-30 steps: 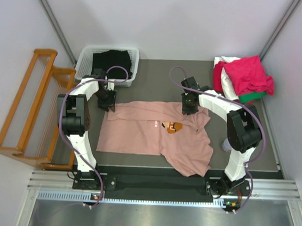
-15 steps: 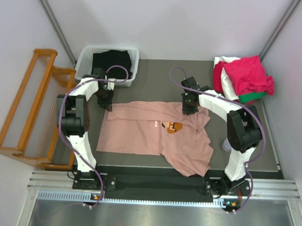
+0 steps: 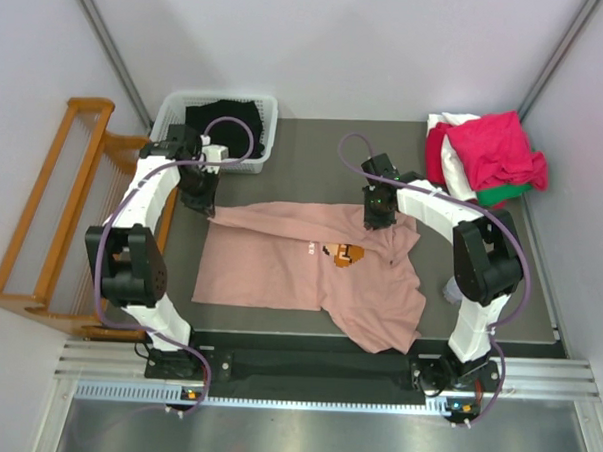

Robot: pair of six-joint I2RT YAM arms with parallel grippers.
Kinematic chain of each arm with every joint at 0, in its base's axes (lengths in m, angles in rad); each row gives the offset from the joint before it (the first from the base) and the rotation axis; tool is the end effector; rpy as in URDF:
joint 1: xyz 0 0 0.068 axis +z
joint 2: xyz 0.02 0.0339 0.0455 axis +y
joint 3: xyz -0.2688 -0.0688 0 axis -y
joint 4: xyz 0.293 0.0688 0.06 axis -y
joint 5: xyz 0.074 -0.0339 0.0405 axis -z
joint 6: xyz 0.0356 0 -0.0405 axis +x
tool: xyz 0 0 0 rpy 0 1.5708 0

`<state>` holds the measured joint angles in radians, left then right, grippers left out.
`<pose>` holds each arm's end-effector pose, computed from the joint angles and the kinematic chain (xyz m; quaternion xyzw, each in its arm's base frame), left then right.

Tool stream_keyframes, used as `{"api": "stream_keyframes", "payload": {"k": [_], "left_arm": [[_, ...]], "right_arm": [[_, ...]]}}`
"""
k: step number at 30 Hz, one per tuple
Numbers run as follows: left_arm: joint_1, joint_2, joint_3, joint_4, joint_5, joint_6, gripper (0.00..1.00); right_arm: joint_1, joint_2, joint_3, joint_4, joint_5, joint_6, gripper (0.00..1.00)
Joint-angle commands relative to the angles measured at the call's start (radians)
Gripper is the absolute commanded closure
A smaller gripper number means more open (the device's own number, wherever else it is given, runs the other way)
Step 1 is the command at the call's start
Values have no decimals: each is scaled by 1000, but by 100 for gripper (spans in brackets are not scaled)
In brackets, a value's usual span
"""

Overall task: Fold and stack the t-shirts
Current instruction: Fold the tshirt

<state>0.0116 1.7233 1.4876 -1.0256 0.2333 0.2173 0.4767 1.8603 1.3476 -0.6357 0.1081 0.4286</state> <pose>0.3929 -0.0037 0.2656 0.1186 0.9743 -0.0968 0.1652 0.3806 0.1922 0.1799 -0.0122 0.9763 0.0440 0.2113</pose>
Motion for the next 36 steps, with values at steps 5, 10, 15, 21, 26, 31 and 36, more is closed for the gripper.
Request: {"api": "stream_keyframes", "payload": {"k": [5, 10, 15, 21, 26, 31, 36], "left_arm": [[1, -68, -73, -99, -3, 99, 89], [1, -53, -69, -108, 17, 108, 72], [2, -47, -84, -96, -3, 111, 54], [1, -28, -79, -62, 4, 82, 53], [-9, 60, -79, 10, -2, 19, 52], [-9, 191, -4, 42, 5, -21, 53], [-64, 274, 45, 74, -41, -42, 55]], "right_arm": [[-6, -58, -5, 8, 15, -10, 78], [-9, -81, -15, 4, 22, -11, 78], [-10, -92, -25, 2, 24, -11, 78], [-13, -90, -27, 2, 24, -11, 78], [-15, -84, -34, 5, 7, -2, 78], [-15, -104, -53, 4, 25, -5, 77], [-15, -101, -41, -1, 16, -4, 77]]}}
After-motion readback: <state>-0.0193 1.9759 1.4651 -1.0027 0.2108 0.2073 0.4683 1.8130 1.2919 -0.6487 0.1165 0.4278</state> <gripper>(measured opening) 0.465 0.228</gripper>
